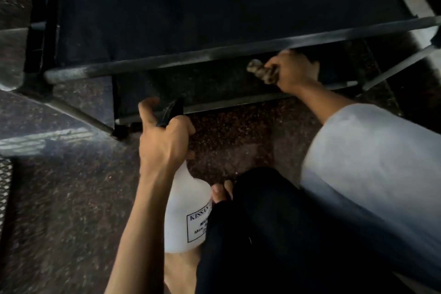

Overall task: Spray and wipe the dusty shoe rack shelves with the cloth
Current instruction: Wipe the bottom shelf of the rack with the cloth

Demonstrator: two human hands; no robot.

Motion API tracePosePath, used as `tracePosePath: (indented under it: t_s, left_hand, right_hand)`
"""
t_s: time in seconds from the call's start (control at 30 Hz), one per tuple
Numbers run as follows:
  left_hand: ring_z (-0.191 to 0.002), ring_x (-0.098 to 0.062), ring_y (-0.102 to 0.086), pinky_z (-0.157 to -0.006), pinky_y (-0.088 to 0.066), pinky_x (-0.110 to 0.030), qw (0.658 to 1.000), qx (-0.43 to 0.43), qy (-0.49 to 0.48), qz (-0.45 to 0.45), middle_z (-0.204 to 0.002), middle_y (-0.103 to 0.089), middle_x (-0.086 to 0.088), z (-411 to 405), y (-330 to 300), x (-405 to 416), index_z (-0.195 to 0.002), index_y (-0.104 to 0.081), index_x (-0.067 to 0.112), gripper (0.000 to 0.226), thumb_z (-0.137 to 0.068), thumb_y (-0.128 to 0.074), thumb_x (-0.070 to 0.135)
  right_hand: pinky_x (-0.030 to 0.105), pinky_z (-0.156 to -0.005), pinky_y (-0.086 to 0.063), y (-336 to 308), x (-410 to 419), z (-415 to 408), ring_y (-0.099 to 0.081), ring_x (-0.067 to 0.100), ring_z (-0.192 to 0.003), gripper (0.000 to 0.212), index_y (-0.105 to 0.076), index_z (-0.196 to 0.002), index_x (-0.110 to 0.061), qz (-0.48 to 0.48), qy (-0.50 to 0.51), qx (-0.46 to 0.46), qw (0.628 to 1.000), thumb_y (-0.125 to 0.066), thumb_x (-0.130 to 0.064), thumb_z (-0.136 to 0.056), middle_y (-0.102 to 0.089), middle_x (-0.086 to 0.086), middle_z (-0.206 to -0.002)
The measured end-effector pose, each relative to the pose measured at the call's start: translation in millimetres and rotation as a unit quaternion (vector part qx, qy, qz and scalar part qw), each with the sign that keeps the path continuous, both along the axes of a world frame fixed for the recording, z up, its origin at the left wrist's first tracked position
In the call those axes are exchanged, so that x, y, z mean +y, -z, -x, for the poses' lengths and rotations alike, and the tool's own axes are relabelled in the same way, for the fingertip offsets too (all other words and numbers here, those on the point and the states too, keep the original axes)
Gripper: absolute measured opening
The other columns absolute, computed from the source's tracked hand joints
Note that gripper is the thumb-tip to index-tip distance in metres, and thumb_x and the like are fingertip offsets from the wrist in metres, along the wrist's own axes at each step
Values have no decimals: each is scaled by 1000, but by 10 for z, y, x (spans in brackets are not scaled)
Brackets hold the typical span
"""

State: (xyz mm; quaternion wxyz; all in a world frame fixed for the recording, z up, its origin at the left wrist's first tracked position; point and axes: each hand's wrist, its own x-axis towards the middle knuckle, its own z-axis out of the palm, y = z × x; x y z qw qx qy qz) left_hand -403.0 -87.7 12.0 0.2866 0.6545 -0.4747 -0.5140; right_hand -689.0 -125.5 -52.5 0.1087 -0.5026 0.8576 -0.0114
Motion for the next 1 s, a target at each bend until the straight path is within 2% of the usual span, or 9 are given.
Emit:
tracePosePath:
  t_s: [0.07, 0.23, 0.37, 0.47, 0.53, 0.6, 0.7, 0.83, 1.0]
  left_hand:
    - [-63, -14, -48, -35, -35, -11, 1000, 25, -12, -6, -74, -48, -1, 110, 23, 2, -127, -43, 13, 52, -78, -55, 0]
    - [-69, -10, -48, -37, -36, -9, 999, 42, 8, -12, -77, -51, 2, 358, 5, 55, -124, -43, 17, 50, -79, -54, -2]
    - [-61, -10, -51, -38, -37, -12, 999, 19, 23, -18, -72, -51, 2, 460, 7, 47, -120, -41, 23, 49, -79, -54, 0]
    - [-44, -1, -53, -52, -41, -24, 1000, 10, 20, -16, -68, -50, 3, 514, 27, 40, -116, -43, 25, 48, -77, -55, 0]
    - [-52, -5, -52, -58, -40, -29, 1000, 1, 23, -13, -71, -50, 3, 552, 32, 45, -119, -44, 21, 48, -77, -55, 1]
    - [-60, -10, -48, -51, -42, -23, 999, 4, 29, -18, -74, -50, 3, 593, 40, 53, -122, -44, 20, 50, -78, -55, 1]
    - [-61, -11, -48, -39, -38, -12, 999, 8, 43, -15, -76, -50, 2, 630, 44, 76, -127, -43, 19, 53, -79, -55, -1]
    - [-63, -10, -47, -37, -36, -10, 999, 5, 41, -15, -74, -49, 2, 597, 64, 85, -128, -43, 17, 53, -80, -55, -2]
    - [-61, -11, -46, -36, -35, -10, 999, 3, 45, -16, -70, -48, 1, 602, 66, 75, -130, -43, 16, 55, -79, -55, -2]
  right_hand:
    - [45, -98, -36, -18, 161, 323, -47, 30, -121, 27, -63, -113, -37, -2, 43, 12, 999, -54, -22, -92, -51, 0, -130]
    - [41, -96, -43, 52, 84, 331, -50, 30, -117, 32, -61, -116, -27, 14, 80, -49, 996, -48, -39, -89, -56, 3, -125]
    - [42, -97, -42, 86, -1, -345, -51, 31, -115, 32, -58, -122, -28, 37, -58, -69, 995, -45, -33, -92, -54, 1, -127]
    - [43, -100, -38, 3, -77, -933, -45, 30, -120, 37, -53, -129, -33, 33, -204, -78, 975, -41, -27, -95, -44, -2, -138]
    - [43, -102, -35, -31, -94, -1120, -39, 28, -124, 38, -50, -131, -35, 35, -269, -72, 960, -39, -23, -96, -37, -4, -142]
    - [41, -103, -34, -23, -103, -1016, -35, 26, -128, 40, -49, -132, -35, 28, -281, -70, 957, -39, -21, -96, -36, -4, -142]
    - [43, -101, -36, 7, -95, -577, -34, 29, -129, 41, -50, -132, -36, 34, -201, -23, 979, -47, -24, -92, -39, -2, -141]
    - [50, -102, -29, -36, -37, -34, -27, 35, -133, 41, -50, -130, -33, -13, -48, 51, 997, -49, -21, -91, -35, 5, -145]
    - [42, -102, -33, -96, -177, -137, -33, 34, -130, 39, -44, -136, -21, -34, 85, -8, 996, -44, -20, -96, -31, 8, -148]
